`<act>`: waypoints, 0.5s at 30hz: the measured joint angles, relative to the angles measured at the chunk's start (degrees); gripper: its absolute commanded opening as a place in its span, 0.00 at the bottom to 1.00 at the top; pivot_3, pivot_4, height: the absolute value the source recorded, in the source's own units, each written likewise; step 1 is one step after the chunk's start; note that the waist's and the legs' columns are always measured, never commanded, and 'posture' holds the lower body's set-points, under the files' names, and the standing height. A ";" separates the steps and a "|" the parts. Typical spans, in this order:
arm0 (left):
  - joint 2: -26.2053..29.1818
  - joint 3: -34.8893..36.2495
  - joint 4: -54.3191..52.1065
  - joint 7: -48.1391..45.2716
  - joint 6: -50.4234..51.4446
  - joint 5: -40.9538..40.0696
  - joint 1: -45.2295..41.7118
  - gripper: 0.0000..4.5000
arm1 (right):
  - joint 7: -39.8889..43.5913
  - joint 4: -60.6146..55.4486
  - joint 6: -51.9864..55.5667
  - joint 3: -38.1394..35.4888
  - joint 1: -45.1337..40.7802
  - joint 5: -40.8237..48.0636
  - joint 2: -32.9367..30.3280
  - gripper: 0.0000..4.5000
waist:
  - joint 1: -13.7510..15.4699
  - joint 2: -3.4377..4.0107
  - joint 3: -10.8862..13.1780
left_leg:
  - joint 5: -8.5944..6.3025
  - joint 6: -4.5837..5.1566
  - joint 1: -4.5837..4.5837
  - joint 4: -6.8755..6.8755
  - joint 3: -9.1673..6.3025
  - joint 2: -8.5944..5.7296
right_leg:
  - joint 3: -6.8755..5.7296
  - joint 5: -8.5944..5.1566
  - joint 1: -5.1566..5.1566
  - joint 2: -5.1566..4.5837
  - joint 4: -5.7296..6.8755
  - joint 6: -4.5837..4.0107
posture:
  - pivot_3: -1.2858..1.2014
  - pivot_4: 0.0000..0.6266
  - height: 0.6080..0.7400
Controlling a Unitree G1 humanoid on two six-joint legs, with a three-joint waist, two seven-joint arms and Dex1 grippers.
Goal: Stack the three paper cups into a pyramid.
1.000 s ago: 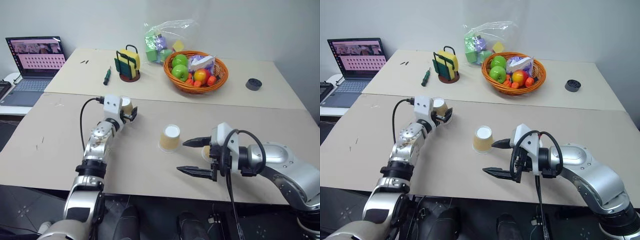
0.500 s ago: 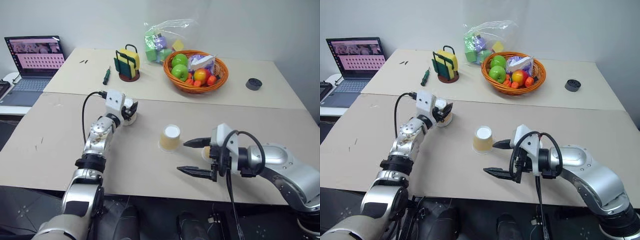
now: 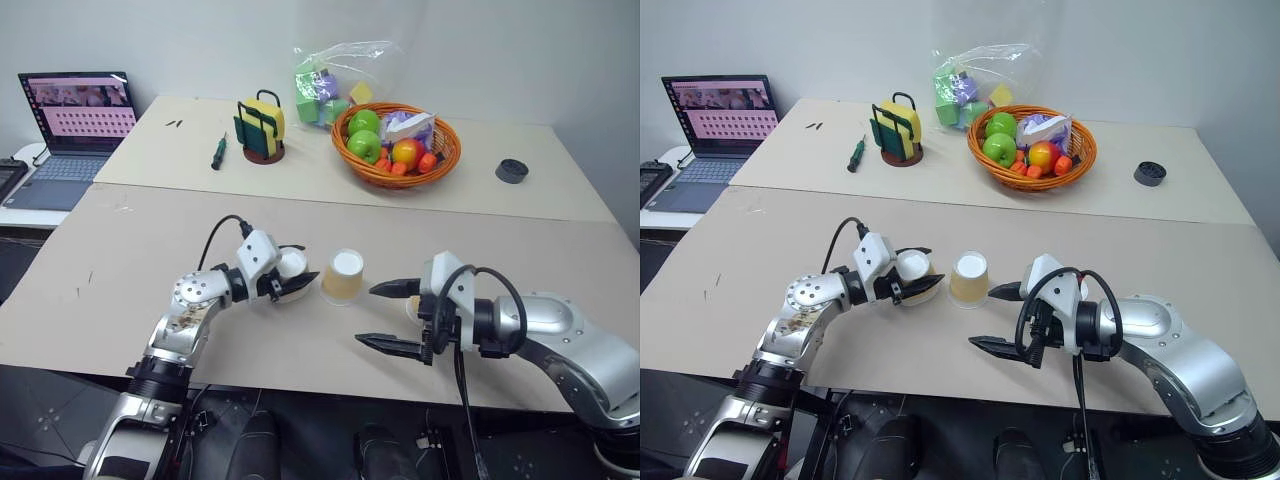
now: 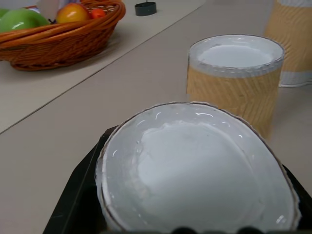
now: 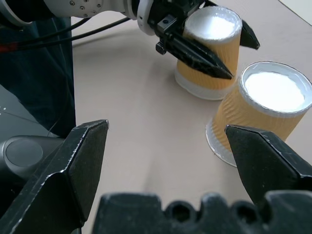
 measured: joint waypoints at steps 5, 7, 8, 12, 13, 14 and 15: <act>-2.83 -2.02 3.92 -1.37 -0.71 0.70 -3.34 0.60 | -0.54 -0.69 0.02 -0.97 0.70 0.04 -0.28 1.00 | -0.14 0.00 0.00 | 0.00 0.00 0.00 0.00 -0.02 0.00 | 0.00 0.00 0.00 0.01 0.00 0.00 | 0.52 0.24 0.51; -2.92 -2.20 4.59 -1.92 -1.28 0.75 -3.64 0.82 | -0.88 -0.87 0.02 -1.68 0.84 0.04 -0.33 1.00 | -0.17 0.00 0.00 | 0.00 0.01 0.00 0.00 -0.02 0.00 | 0.00 0.00 0.00 0.01 0.00 0.00 | 0.52 0.24 0.51; -2.89 -2.26 4.75 -2.19 -1.27 0.80 -3.65 0.88 | -0.94 -1.09 0.03 -1.83 1.00 0.04 -0.44 1.00 | -0.20 0.01 0.00 | 0.00 0.01 0.00 0.00 -0.02 0.00 | 0.00 0.00 0.00 0.01 0.00 0.00 | 0.52 0.24 0.51; -2.56 -2.83 4.64 -3.50 -0.28 0.67 -3.53 0.99 | -1.17 -1.68 0.13 -2.79 1.24 0.26 -0.46 1.00 | -0.25 0.00 0.00 | 0.00 0.01 -0.01 0.00 -0.02 0.00 | 0.00 0.00 -0.01 0.01 0.00 0.00 | 0.52 0.24 0.51; -2.18 -2.78 4.07 -3.70 0.50 0.43 -3.52 0.99 | -1.42 -1.76 0.23 -3.94 1.24 0.97 -0.43 1.00 | -0.25 0.01 0.00 | 0.00 0.01 -0.01 0.00 -0.03 0.00 | 0.00 0.00 -0.01 0.01 0.00 0.00 | 0.52 0.24 0.51; -1.68 -2.66 3.21 -3.93 1.42 0.10 -3.41 0.99 | -1.62 -1.78 0.49 -5.66 1.26 2.49 -0.38 1.00 | -0.25 0.01 0.00 | 0.00 0.00 -0.01 0.00 -0.02 0.00 | 0.00 0.00 -0.01 0.01 0.00 0.00 | 0.52 0.24 0.51; -1.06 -2.42 2.16 -4.15 2.04 -0.25 -3.22 0.99 | -1.72 -1.81 0.73 -7.95 1.28 4.28 -0.32 1.00 | -0.26 0.01 0.00 | 0.00 0.01 -0.02 0.00 -0.03 0.00 | 0.00 0.00 -0.01 0.01 0.00 0.00 | 0.52 0.24 0.51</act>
